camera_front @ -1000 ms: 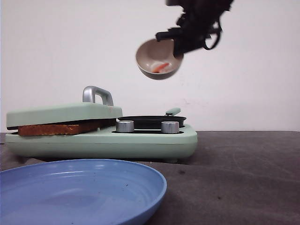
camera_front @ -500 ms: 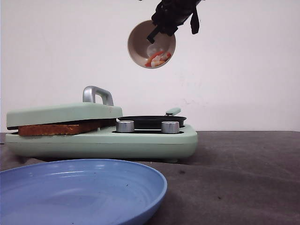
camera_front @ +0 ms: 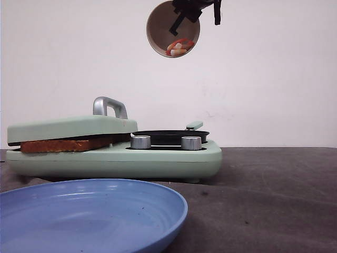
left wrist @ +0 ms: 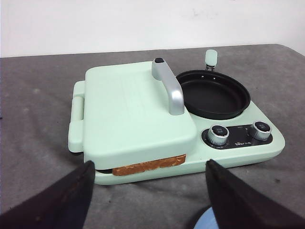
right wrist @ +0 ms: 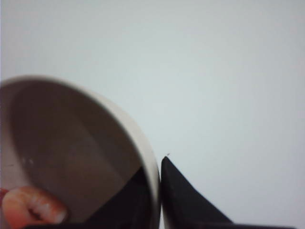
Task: Make breakfast with bread and shrimp
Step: 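Tilt the bowl with the right gripper to pour shrimp into the pan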
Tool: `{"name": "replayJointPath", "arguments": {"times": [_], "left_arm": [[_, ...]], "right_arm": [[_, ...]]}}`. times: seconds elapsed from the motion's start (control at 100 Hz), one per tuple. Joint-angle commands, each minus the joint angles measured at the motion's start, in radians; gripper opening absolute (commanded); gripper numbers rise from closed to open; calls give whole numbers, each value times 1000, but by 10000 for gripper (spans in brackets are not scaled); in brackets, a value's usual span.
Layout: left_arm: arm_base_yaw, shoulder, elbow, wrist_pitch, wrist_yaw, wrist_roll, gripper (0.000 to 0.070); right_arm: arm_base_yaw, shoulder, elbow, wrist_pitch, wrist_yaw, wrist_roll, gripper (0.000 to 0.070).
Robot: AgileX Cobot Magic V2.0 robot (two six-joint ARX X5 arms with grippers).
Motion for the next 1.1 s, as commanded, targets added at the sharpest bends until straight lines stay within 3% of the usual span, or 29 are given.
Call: {"name": "replayJointPath", "arguments": {"times": [0.0, 0.18, 0.76, 0.91, 1.09], "left_arm": [[-3, 0, 6, 12, -3, 6, 389], [-3, 0, 6, 14, -4, 7, 389], [-3, 0, 6, 15, -4, 10, 389], [-3, 0, 6, 14, -3, 10, 389], [-3, 0, 6, 13, -3, 9, 389]], "right_arm": [[2, 7, 24, 18, -35, -2, 0], [-17, 30, 24, 47, -64, 32, 0], [-31, 48, 23, 36, -18, 117, 0], [-31, 48, 23, 32, 60, 185, 0], [-31, 47, 23, 16, 240, 349, 0]]}}
